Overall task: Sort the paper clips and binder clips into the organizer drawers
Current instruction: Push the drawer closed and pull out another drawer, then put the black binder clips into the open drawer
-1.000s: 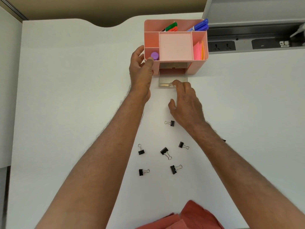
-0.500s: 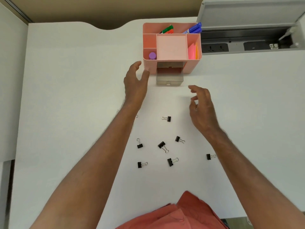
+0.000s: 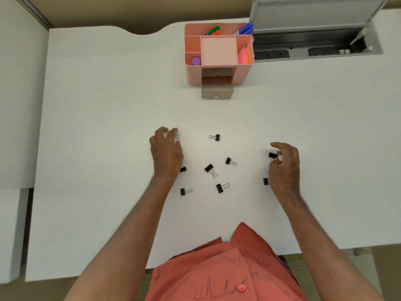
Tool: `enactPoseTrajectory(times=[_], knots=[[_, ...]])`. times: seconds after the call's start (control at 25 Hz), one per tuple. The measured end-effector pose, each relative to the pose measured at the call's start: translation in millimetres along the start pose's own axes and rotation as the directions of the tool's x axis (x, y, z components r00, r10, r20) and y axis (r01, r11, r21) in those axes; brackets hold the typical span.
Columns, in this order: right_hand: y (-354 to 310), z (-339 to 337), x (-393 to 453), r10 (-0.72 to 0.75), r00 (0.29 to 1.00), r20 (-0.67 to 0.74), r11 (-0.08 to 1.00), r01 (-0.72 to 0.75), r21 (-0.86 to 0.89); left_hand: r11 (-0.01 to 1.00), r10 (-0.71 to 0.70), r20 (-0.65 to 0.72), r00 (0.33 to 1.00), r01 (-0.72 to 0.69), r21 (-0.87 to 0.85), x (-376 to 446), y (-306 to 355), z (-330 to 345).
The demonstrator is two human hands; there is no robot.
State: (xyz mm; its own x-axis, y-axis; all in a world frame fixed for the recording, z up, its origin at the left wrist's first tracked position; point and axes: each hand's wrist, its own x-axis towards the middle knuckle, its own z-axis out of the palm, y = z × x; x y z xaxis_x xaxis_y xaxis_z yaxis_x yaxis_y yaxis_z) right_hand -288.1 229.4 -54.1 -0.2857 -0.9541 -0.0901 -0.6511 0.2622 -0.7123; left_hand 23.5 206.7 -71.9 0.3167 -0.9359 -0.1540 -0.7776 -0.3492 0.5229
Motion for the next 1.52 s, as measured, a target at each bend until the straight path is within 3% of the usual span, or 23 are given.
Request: enactPoseTrajectory(times=[0.2,0.36,0.48,0.8,0.88,0.96,1.08,1.2,1.32,1.4,1.52], knots=[[10.2,-4.7,-11.3,-0.021,0.998,0.051,0.997,0.025,-0.078,0.996,0.048,-0.026,0.998,-0.05,-0.073,-6.2,0.5,-5.5],[16.3,-1.2,-13.6,-0.074,0.976,0.207,0.967,0.121,-0.223,0.998,0.021,0.055,0.998,-0.017,-0.062,-10.8,5.0,-7.5],[17.9,-1.9,-8.3,-0.125,0.961,0.246,0.922,0.204,-0.329,0.998,0.009,0.104,0.994,-0.001,-0.07,-16.3,7.2,-8.8],[-0.1,-12.5,5.9,0.015,0.943,0.331,0.933,0.106,-0.344,0.996,-0.038,0.159,0.986,0.051,-0.075,-24.2,18.6,-9.0],[-8.7,-9.5,3.4,0.009,0.94,0.342,0.93,0.118,-0.349,0.976,-0.08,0.21,0.974,0.119,-0.18,-26.1,22.0,-9.0],[-21.2,-3.2,1.3,0.021,0.939,0.342,0.961,0.075,-0.266,0.898,-0.161,0.256,0.953,0.249,-0.363,-27.9,29.2,-9.5],[-53.0,13.6,-3.8,0.128,0.911,0.392,0.98,-0.176,0.09,0.7,-0.213,0.334,0.918,0.382,-0.603,-33.3,50.3,-10.3],[-85.4,33.7,-7.6,0.173,0.809,0.562,0.769,-0.467,0.437,0.545,-0.134,0.445,0.885,0.441,-0.713,-36.8,73.2,-9.1],[-102.8,44.0,-6.8,0.181,0.744,0.643,0.544,-0.621,0.564,0.582,-0.094,0.43,0.898,0.4,-0.708,-37.4,86.5,-5.2],[-104.3,49.9,-3.8,0.185,0.716,0.673,0.454,-0.67,0.588,0.636,-0.115,0.382,0.917,0.364,-0.681,-34.2,87.8,-2.5],[-103.3,55.6,0.5,0.164,0.697,0.698,0.452,-0.682,0.575,0.671,-0.13,0.35,0.928,0.342,-0.658,-27.4,82.8,-2.7]])
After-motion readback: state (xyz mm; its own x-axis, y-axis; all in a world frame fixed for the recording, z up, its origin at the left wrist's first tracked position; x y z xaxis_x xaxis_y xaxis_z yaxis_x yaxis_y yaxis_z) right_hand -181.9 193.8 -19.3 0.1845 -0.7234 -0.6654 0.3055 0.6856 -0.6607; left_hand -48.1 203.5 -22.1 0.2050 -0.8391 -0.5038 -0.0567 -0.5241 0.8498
